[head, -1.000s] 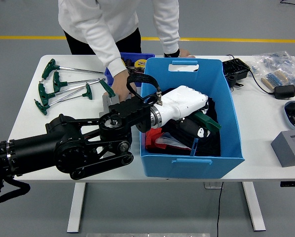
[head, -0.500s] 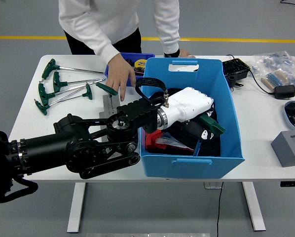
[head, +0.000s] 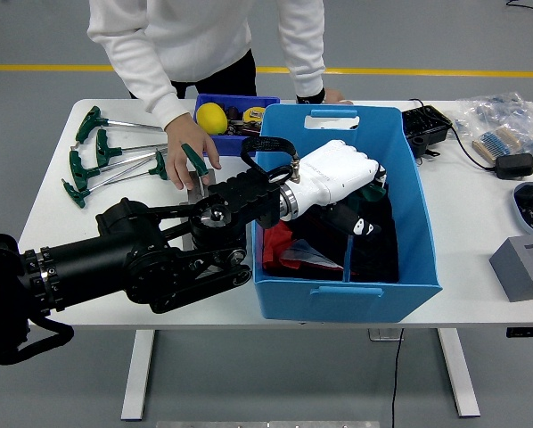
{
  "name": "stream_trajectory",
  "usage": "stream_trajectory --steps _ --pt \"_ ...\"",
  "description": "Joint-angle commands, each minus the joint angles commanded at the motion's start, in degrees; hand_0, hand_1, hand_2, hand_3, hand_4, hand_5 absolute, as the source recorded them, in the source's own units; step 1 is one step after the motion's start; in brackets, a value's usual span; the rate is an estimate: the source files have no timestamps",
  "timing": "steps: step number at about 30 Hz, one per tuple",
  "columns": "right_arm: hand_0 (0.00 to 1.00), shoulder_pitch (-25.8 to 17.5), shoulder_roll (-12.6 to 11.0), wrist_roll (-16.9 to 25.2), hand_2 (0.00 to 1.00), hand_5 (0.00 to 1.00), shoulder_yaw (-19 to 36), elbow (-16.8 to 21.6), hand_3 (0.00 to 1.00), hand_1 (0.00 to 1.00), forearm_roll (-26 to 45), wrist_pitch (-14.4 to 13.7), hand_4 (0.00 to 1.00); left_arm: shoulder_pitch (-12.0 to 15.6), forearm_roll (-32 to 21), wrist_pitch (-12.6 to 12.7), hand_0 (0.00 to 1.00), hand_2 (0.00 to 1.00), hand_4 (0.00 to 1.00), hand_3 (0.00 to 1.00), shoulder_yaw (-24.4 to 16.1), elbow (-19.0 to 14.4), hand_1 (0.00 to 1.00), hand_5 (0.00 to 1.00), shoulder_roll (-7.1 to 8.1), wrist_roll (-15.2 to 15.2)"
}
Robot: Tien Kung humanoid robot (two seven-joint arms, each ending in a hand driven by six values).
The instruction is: Lift tool from toolbox,place it in box,lift tool from toolbox,place it in box
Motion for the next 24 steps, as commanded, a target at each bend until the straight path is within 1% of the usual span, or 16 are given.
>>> stream_trajectory --steps 3,4,9,10,13,15,16,18,21,22,24 --pt "0.692 0.03 -0.05 0.05 0.727 0.760 -0.60 0.00 0.592 0.651 0.39 0.01 0.836 -0.18 0.85 1.58 0.539 0.674 0.908 0.607 -1.43 0.13 0.625 0.499 0.00 -0.48" --pt "0.691 0.03 -0.07 0.09 0.727 0.761 -0.98 0.00 0.593 0.651 0.68 0.02 0.836 -0.25 1.09 2.28 0.676 0.751 0.914 0.641 -2.04 -0.10 0.700 0.500 0.00 -0.78" --pt "0.691 0.04 -0.11 0.21 0.727 0.761 -1.63 0.00 0.593 0.651 1.28 0.10 0.836 -0.39 2.24 5.48 0.676 0.751 0.914 0.641 -4.86 -1.79 0.700 0.500 0.00 -2.44" --pt "0.690 0.07 -0.12 0.22 0.727 0.762 -1.60 0.00 0.593 0.651 1.27 0.12 0.838 -0.38 2.55 6.05 0.734 0.797 0.922 0.665 -5.45 -2.27 0.745 0.504 0.00 -2.70" --pt "0.690 0.10 -0.13 0.26 0.727 0.762 -1.32 0.00 0.593 0.651 1.26 0.14 0.838 -0.04 4.01 7.03 0.734 0.797 0.922 0.665 -7.27 -3.98 0.745 0.504 0.00 -2.89" --pt "0.690 0.09 -0.10 0.24 0.727 0.762 -0.83 0.00 0.593 0.651 1.04 0.08 0.838 0.31 5.17 6.41 0.734 0.797 0.922 0.665 -8.50 -5.17 0.745 0.504 0.00 -2.66" --pt "0.691 0.06 -0.08 0.24 0.726 0.762 -0.63 0.00 0.593 0.651 0.92 0.06 0.837 0.47 5.56 6.00 0.715 0.787 0.928 0.668 -8.93 -5.57 0.735 0.506 0.00 -2.47" --pt "0.691 -0.01 -0.02 0.23 0.726 0.762 -0.14 0.00 0.593 0.651 0.70 0.01 0.837 1.19 6.91 4.58 0.715 0.787 0.928 0.668 -10.64 -7.01 0.735 0.506 0.32 -1.75" --pt "0.691 -0.14 0.06 0.22 0.726 0.762 0.16 0.00 0.593 0.651 0.57 -0.03 0.837 2.52 7.29 2.98 0.715 0.787 0.928 0.668 -12.99 -8.63 0.735 0.506 1.53 -1.17" --pt "0.691 -0.18 0.10 0.21 0.726 0.762 0.31 0.00 0.593 0.650 0.45 -0.05 0.838 3.19 7.04 2.64 0.664 0.740 0.939 0.653 -13.97 -9.38 0.687 0.512 2.12 -0.94" --pt "0.691 -0.29 0.17 0.22 0.726 0.762 0.45 0.00 0.593 0.650 0.45 -0.07 0.838 4.68 6.46 2.31 0.664 0.740 0.939 0.653 -15.88 -10.92 0.687 0.512 3.23 -0.55"
